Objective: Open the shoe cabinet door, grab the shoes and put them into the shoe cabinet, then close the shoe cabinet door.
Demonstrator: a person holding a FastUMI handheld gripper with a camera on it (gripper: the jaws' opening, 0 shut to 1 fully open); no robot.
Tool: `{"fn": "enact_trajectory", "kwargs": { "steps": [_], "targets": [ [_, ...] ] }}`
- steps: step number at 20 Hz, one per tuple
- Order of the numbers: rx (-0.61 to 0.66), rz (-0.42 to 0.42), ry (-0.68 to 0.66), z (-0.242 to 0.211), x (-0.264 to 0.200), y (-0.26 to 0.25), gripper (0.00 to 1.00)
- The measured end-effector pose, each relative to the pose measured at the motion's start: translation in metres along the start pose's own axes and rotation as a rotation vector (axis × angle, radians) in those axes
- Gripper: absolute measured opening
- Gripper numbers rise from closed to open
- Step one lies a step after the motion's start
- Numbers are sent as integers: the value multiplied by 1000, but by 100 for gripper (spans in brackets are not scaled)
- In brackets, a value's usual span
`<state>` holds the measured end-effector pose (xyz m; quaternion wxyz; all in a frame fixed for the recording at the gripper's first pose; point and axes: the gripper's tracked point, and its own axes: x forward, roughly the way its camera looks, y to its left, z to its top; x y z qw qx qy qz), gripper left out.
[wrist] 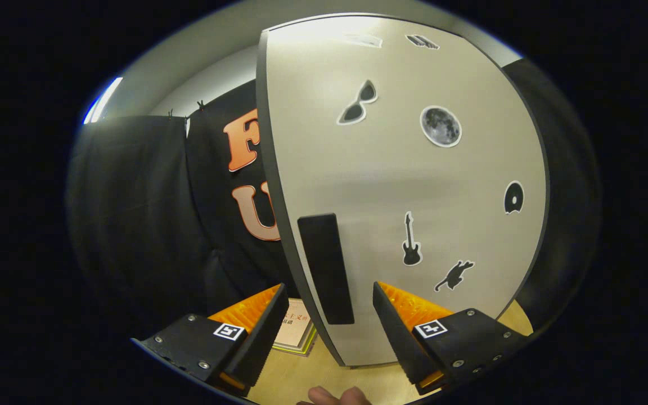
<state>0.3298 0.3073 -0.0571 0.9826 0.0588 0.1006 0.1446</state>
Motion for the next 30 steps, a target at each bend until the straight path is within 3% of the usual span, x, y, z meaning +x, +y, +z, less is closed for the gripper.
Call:
{"fn": "enact_trajectory", "kwargs": {
  "steps": [7, 13, 18, 26, 30],
  "targets": [
    [-89, -92, -93, 1, -91, -1, 94],
    [-181, -152, -87, -3, -166, -12, 94],
    [-204, -131, -132, 8, -211, -25, 93],
    [-233, -127, -158, 17, -287, -100, 93],
    [-224, -102, -170, 12, -302, -120, 93]
  ]
}}
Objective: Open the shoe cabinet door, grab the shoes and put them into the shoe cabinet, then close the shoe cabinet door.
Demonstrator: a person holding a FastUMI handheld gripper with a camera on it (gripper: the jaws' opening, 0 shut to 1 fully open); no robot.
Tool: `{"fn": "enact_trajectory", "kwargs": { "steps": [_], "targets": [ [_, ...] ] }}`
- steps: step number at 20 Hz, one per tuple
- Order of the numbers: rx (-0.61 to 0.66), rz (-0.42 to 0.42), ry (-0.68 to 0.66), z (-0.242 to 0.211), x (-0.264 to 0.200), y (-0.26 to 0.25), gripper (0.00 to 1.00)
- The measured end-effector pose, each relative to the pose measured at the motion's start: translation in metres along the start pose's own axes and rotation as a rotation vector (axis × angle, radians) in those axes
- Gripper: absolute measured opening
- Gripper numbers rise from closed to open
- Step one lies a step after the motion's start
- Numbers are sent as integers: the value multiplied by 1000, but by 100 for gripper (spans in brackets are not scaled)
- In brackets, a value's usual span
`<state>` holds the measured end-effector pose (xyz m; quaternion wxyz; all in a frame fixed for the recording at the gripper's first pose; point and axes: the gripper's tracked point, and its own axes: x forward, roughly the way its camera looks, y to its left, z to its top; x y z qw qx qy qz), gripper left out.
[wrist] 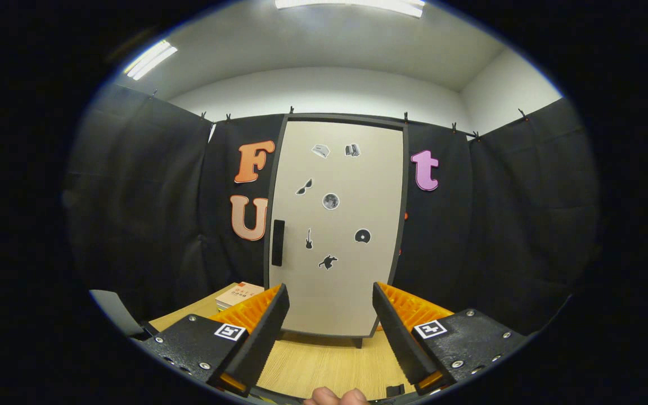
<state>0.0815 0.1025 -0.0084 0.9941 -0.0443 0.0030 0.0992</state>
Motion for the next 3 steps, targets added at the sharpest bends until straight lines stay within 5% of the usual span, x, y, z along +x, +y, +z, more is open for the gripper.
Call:
{"fn": "enact_trajectory", "kwargs": {
  "steps": [3],
  "targets": [
    [36, 12, -16, 3, -7, -6, 93]
  ]
}}
